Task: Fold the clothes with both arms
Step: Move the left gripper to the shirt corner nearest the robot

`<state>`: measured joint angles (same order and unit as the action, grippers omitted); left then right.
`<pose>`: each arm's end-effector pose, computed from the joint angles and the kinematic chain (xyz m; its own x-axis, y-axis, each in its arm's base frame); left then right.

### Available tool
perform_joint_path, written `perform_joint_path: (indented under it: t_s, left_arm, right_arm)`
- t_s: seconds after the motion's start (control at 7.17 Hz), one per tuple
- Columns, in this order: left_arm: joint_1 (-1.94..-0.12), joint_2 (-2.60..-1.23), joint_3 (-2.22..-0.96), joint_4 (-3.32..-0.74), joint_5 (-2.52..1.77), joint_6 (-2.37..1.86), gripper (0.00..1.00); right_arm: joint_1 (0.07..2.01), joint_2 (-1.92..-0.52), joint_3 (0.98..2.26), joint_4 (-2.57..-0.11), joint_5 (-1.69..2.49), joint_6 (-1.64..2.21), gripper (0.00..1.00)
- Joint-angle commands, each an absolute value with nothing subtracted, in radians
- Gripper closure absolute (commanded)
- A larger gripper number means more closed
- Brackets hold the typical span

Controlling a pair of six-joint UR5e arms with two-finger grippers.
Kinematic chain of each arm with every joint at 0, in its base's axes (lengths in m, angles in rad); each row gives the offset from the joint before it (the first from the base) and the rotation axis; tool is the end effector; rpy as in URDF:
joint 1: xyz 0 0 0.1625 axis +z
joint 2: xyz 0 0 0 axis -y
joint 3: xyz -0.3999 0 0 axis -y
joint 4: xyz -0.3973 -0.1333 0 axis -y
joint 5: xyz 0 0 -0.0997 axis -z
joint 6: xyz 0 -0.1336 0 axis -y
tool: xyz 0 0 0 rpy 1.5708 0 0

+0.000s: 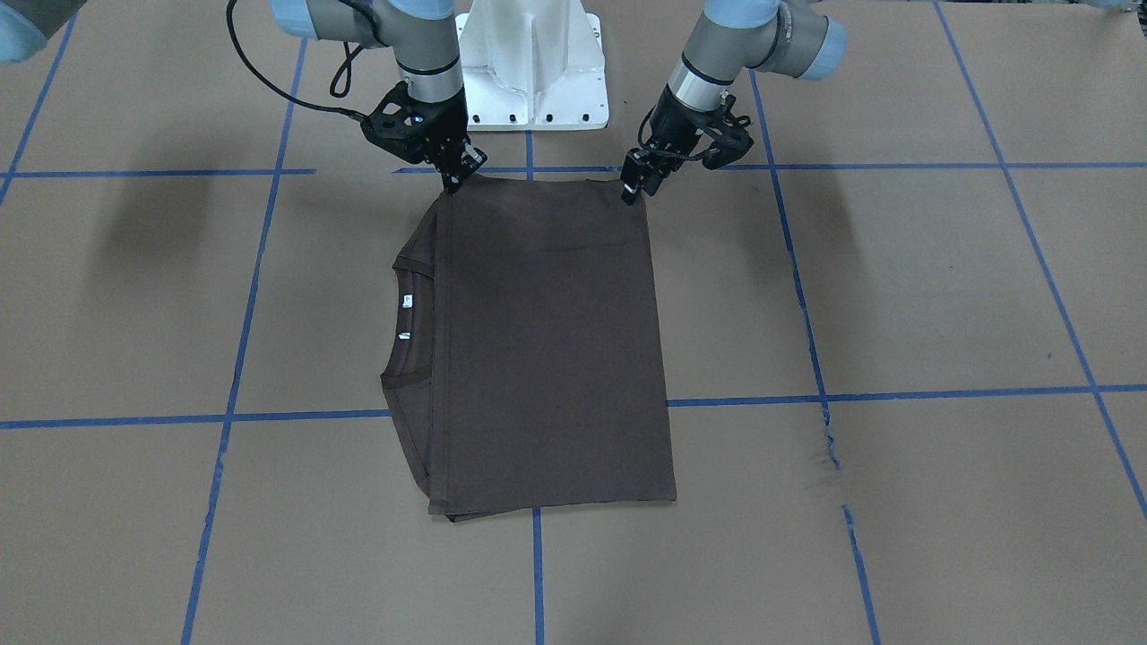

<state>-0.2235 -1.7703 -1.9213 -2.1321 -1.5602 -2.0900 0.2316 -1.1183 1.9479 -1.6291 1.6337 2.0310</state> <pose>0.5376 -0.2603 0.3167 0.2609 -0.5681 -0.7805 0.4150 0.7960 -0.4406 -0.5626 -0.2610 0.2552 0.5425 0.5833 0.6045 -0.4770 0.8062 -0.3500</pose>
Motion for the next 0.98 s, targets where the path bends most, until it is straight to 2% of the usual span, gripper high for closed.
perform_joint_path:
  t_s: [0.0, 0.42, 0.56, 0.7, 0.84]
  left_arm:
    - [-0.21, -1.773, -1.925, -2.1, -1.555, -2.092, 0.46]
    - [-0.187, -1.772, -1.924, -2.1, -1.555, -2.094, 0.56]
    - [-0.186, -1.773, -1.924, -2.099, -1.555, -2.097, 0.69]
    - [-0.184, -1.773, -1.924, -2.1, -1.555, -2.114, 0.95]
    - [-0.184, -1.776, -1.925, -2.1, -1.555, -2.114, 1.0]
  right_arm:
    - [0.232, -1.118, 1.948, -1.629, 1.634, 2.031, 1.0]
    - [0.233, -1.123, 1.956, -1.629, 1.64, 2.031, 1.0]
    - [0.233, -1.123, 1.956, -1.629, 1.641, 2.031, 1.0]
    - [0.233, -1.123, 1.956, -1.629, 1.641, 2.029, 1.0]
    - [0.233, -1.124, 1.956, -1.629, 1.641, 2.029, 1.0]
